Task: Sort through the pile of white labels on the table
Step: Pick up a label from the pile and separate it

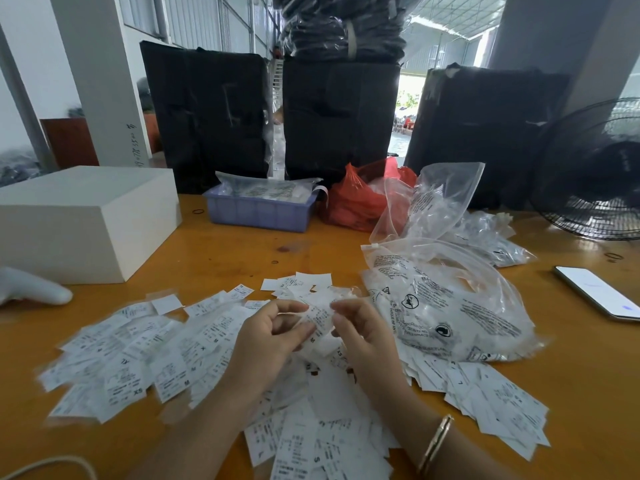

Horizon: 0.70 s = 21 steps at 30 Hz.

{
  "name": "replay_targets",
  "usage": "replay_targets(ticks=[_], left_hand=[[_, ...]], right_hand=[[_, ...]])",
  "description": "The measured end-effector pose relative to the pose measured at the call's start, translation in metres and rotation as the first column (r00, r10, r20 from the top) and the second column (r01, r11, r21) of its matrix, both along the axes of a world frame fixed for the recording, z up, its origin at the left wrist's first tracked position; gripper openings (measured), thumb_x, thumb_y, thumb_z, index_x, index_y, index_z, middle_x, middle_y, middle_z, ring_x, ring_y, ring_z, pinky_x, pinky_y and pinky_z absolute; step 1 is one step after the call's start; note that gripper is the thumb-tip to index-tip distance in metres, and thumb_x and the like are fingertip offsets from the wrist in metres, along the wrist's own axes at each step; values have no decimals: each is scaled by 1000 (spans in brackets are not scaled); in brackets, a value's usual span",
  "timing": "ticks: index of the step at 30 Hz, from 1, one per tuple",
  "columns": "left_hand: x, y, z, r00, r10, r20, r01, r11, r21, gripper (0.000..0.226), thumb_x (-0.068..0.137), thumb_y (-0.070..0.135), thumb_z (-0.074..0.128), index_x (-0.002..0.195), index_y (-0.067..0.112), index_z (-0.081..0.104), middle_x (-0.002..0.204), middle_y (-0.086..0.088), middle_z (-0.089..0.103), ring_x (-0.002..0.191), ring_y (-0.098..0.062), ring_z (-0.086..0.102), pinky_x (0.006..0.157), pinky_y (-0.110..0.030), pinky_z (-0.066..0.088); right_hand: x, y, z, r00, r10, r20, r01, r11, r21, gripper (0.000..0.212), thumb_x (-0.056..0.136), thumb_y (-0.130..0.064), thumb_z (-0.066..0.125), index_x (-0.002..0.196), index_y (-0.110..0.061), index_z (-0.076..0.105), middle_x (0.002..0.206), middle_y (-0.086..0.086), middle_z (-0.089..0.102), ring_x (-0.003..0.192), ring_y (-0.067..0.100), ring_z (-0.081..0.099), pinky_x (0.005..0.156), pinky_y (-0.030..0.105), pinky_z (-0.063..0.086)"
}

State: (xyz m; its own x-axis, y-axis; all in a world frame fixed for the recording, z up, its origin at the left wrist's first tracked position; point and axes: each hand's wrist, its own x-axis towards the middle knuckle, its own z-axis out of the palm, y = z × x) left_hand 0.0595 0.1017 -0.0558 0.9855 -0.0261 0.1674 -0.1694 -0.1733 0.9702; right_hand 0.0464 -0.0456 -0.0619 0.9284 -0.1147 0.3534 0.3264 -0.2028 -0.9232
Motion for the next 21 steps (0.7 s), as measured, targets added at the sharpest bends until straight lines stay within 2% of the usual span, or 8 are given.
replay_targets(ticks=[3, 5, 7, 11, 13, 16, 18, 21], left_hand=[[-1, 0, 2, 1000, -10, 20, 10, 1000, 20, 19, 80, 26, 73, 96, 30, 63, 78, 12, 73, 73, 1, 67, 56, -3, 44], [-1, 0, 3, 999, -34, 18, 33, 999, 28, 20, 80, 24, 72, 96, 29, 63, 78, 16, 73, 73, 3, 67, 57, -4, 45], [-1, 1, 3, 998, -54, 23, 52, 997, 61, 20, 79, 22, 73, 96, 29, 64, 79, 18, 72, 75, 4, 67, 58, -5, 46], [1, 3, 4, 995, 30, 93, -37, 996, 80, 19, 83, 19, 71, 94, 33, 63, 83, 22, 70, 76, 9, 63, 58, -4, 45], [3, 8, 4, 973, 137, 184, -162, 978, 128, 17, 86, 22, 68, 95, 35, 61, 82, 14, 68, 72, 0, 62, 56, -8, 46], [5, 15, 3, 909, 218, 355, -322, 909, 266, 22, 87, 14, 65, 104, 28, 61, 83, 15, 57, 58, -5, 47, 48, -12, 41], [8, 19, 1, 887, 242, 393, -387, 854, 348, 30, 87, 8, 63, 113, 22, 59, 95, 11, 58, 62, -1, 45, 48, -11, 35], [12, 25, 0, 886, 280, 371, -439, 764, 473, 37, 88, 8, 62, 123, 20, 55, 114, 3, 59, 70, -2, 52, 56, -13, 40]], right_hand=[[-1, 2, 1, 999, 39, -13, -40, 996, -85, 18, 91, -15, 59, 82, -26, 69, 78, -12, 68, 75, 5, 59, 68, 18, 45], [-2, 3, 2, 994, 83, -73, -86, 996, -35, 18, 92, -19, 57, 82, -23, 71, 81, -5, 69, 78, 14, 60, 68, 21, 46], [-3, 2, 4, 976, 129, -178, -120, 991, 61, 23, 93, -23, 54, 79, -23, 73, 83, 1, 65, 75, 15, 57, 61, 17, 45], [-1, -6, 13, 964, 173, -204, -169, 985, 39, 29, 97, -27, 46, 83, -36, 71, 95, -14, 68, 86, -2, 59, 69, 12, 43], [5, -16, 23, 988, 76, -136, -72, 997, 36, 25, 97, -22, 45, 91, -34, 66, 95, -14, 68, 83, -1, 59, 66, 12, 45], [23, -45, 40, 979, -203, -18, 204, 976, 76, 20, 96, -16, 48, 99, -26, 66, 88, -11, 68, 57, -3, 52, 49, 12, 44], [42, -71, 46, 926, -375, 45, 377, 924, -62, 23, 95, -11, 47, 107, -20, 66, 93, -6, 68, 45, -2, 45, 40, 10, 35], [68, -109, 45, 847, -531, 17, 503, 791, -349, 34, 93, -2, 43, 115, -15, 65, 111, 2, 66, 55, 0, 47, 43, 12, 33]])
